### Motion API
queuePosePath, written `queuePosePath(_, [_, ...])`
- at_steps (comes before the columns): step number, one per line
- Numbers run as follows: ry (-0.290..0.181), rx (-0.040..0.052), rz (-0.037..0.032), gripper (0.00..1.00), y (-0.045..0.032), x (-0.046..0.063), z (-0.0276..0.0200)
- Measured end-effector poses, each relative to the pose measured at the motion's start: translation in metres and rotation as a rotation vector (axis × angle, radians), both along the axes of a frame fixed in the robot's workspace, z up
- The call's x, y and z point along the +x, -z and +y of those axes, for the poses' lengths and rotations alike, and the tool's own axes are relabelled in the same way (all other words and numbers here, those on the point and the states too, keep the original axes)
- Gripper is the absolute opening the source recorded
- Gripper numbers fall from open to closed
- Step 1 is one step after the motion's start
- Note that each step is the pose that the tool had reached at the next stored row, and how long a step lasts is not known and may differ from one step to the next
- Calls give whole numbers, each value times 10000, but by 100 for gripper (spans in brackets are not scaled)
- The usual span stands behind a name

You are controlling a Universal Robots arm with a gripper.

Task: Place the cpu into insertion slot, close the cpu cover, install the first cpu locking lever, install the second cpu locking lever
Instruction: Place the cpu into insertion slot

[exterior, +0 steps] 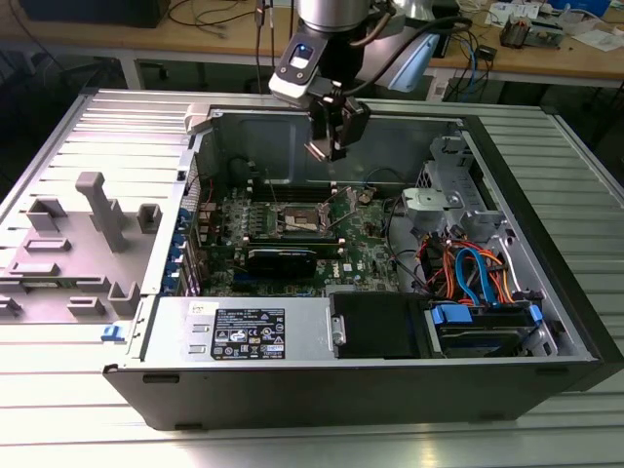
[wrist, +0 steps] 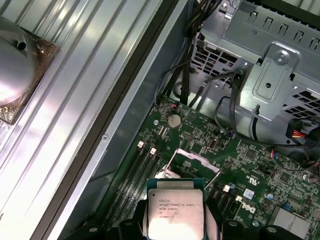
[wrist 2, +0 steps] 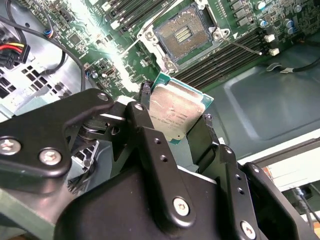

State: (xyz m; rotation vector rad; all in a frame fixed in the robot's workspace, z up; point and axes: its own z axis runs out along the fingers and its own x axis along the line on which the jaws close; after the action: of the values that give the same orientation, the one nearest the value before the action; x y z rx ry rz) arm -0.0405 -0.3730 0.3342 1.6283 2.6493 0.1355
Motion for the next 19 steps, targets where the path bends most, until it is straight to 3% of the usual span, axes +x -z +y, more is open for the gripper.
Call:
queuePosePath(6, [203, 0, 1, 54, 51, -50, -1])
queuePosePath(14, [1523, -1, 2, 54, 111, -51, -1])
queuePosePath(19, [1527, 0, 0, 54, 112, -51, -1])
